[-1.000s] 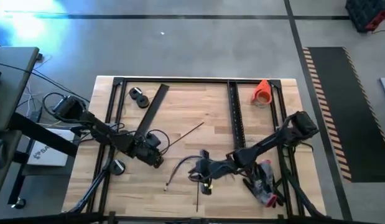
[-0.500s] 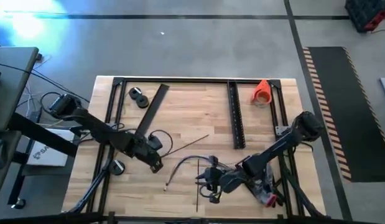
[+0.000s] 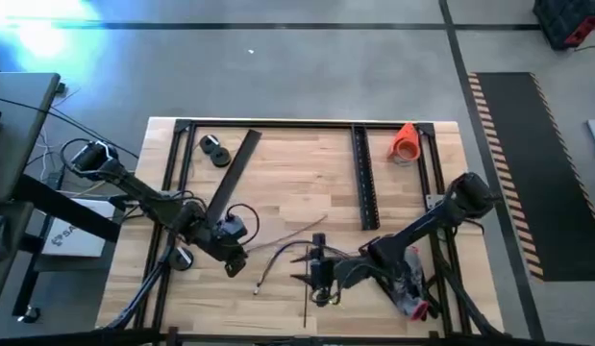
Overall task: Ziptie cables
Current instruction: Wrap the black zip tie on the cables
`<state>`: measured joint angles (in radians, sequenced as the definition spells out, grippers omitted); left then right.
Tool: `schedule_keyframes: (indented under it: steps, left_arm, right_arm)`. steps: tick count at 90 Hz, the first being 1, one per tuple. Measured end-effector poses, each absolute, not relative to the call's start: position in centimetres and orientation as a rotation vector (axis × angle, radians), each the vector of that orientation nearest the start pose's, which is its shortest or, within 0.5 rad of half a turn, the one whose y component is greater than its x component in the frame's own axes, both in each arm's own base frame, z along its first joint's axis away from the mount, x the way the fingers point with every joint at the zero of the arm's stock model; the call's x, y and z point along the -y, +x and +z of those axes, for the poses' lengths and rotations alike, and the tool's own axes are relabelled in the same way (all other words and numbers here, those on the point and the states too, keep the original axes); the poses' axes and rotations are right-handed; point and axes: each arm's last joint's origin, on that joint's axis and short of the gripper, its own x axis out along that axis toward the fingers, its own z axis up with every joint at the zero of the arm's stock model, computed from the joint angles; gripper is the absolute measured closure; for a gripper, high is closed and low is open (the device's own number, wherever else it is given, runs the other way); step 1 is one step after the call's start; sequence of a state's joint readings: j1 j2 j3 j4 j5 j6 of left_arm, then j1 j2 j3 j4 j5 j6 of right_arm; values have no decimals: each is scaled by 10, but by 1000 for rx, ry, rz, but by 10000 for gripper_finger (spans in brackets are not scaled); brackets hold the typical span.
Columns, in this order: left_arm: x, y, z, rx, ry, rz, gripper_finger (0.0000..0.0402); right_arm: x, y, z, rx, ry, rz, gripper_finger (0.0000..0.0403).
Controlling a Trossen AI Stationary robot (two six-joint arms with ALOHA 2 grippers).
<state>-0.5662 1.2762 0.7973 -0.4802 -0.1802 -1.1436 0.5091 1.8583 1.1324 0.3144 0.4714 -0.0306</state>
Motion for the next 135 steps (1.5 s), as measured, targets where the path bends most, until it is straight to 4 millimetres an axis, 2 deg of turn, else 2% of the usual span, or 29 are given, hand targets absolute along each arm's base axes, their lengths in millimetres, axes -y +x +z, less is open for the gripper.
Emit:
schedule_keyframes:
  steps: [14, 34, 47, 64, 76, 96, 107, 118, 127, 135]
  left_arm:
    - [129, 203, 198, -1020, -525, 201, 385]
    - [133, 213, 163, -1106, -278, 229, 302]
    - [134, 219, 136, -1173, -196, 293, 263]
    - [139, 226, 119, -1126, -130, 354, 256]
    - [139, 227, 115, -1109, -116, 376, 276]
    - [138, 227, 115, -1150, -139, 356, 383]
    - [138, 224, 122, -1212, -164, 354, 394]
    - [139, 221, 147, -1381, -151, 394, 399]
    - [148, 231, 183, -1434, -212, 403, 400]
    - [151, 233, 211, -1514, -228, 426, 400]
  right_arm:
    - [-177, 365, 193, -387, -121, 0, 215]
    - [-187, 359, 192, -398, -17, 3, 214]
    - [-195, 355, 192, -403, 14, 18, 215]
    - [-200, 352, 192, -401, 50, 23, 215]
    - [-201, 352, 192, -404, 76, 19, 215]
    - [-200, 352, 191, -406, 86, 15, 215]
    - [-200, 351, 191, -408, 112, 2, 215]
    - [-199, 346, 192, -427, 157, -97, 215]
    - [-201, 341, 195, -416, 153, -137, 215]
    - [-203, 342, 197, -418, 135, -86, 215]
